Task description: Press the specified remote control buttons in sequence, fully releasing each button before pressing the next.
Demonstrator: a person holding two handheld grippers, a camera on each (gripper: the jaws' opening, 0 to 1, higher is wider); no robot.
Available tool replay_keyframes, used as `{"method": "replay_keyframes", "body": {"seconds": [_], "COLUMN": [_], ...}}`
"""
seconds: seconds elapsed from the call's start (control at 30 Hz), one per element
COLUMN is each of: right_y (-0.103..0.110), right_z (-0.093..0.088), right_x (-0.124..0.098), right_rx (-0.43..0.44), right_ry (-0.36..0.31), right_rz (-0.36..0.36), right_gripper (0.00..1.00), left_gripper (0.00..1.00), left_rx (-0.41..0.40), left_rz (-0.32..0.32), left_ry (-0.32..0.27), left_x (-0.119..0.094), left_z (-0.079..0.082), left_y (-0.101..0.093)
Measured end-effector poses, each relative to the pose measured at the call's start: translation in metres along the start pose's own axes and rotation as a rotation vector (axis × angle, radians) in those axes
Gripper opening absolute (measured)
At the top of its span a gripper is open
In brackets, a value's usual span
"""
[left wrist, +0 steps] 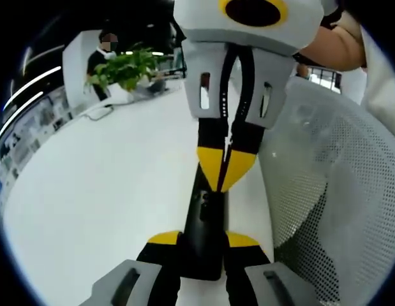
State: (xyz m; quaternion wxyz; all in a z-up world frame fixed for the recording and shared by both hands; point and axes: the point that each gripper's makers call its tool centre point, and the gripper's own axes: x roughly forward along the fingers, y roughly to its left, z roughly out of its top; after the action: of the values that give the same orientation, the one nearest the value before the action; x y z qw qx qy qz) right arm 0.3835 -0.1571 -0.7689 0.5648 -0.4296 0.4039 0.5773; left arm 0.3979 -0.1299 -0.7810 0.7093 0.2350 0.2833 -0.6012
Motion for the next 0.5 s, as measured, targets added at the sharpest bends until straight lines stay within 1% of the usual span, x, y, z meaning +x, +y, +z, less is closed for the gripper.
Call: {"method": "replay_keyframes", "body": {"seconds": [0.5], "right_y": [0.0017], "right_z": [0.0017], "right_x": [0.0076], "right_rx": [0.002], "right_ry": [-0.001], "right_rz": [0.014], "right_gripper": [0.0], "left_gripper": [0.24], "left_rx": [-0.001], "left_rz": [-0.002], "left_ry": [-0.002], "left_x": [0.0003], "left_z": [-0.0006], "left_y": [0.0001]}}
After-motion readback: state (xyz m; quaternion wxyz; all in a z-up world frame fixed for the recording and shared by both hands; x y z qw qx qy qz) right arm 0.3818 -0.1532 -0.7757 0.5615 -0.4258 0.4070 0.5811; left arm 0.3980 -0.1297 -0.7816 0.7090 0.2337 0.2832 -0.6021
